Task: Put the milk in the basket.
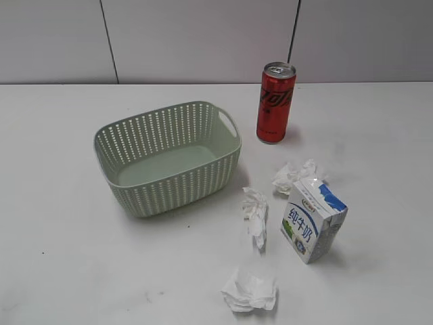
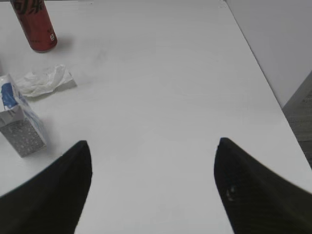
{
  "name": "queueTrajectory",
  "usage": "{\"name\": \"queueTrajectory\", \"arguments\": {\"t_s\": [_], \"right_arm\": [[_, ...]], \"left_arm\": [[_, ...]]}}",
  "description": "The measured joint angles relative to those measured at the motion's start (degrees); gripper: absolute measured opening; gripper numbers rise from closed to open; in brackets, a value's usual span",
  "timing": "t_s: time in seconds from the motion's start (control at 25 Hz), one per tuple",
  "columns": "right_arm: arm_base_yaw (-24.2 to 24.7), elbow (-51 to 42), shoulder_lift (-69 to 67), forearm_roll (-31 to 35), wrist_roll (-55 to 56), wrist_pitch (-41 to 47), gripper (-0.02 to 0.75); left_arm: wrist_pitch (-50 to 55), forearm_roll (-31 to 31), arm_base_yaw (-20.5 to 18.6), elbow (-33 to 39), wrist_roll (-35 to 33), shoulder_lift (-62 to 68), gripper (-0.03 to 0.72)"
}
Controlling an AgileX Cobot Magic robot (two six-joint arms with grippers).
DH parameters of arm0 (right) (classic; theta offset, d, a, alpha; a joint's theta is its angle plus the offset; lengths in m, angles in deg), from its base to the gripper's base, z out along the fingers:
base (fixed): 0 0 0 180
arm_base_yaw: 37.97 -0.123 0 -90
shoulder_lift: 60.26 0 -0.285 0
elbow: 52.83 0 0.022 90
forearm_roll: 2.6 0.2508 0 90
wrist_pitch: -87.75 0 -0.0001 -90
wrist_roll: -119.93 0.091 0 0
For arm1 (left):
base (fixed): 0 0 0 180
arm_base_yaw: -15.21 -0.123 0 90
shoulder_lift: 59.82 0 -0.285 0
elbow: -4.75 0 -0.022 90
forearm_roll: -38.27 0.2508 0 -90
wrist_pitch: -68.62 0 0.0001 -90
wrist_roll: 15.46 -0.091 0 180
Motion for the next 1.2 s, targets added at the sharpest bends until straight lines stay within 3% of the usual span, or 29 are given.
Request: {"name": "queueTrajectory", "arguments": {"t_s": [0.28,0.56,0.68,0.88,1.08,1.2], "right_arm": [[0.0,1.5,-12.9,3.1,-0.6,-16.4,0.671],[-0.2,9.5,-37.3,13.9,-9.2,-14.7,0.668],[-2.6,15.3,-47.7,15.6,-10.7,-10.8,0.667],[-12.2,25.0,-64.4,13.9,-10.0,-3.6,0.659],[-26.2,32.5,-75.6,4.9,-2.5,-1.2,0.655],[-31.5,35.6,-81.4,1.4,0.9,0.0,0.650]], "left_arm": [[0.0,0.0,0.0,0.0,0.0,0.0,0.240],[0.0,0.0,0.0,0.0,0.0,0.0,0.240],[0.0,0.0,0.0,0.0,0.0,0.0,0.240],[0.0,0.0,0.0,0.0,0.0,0.0,0.240],[0.0,0.0,0.0,0.0,0.0,0.0,0.240],[0.0,0.0,0.0,0.0,0.0,0.0,0.240]]}}
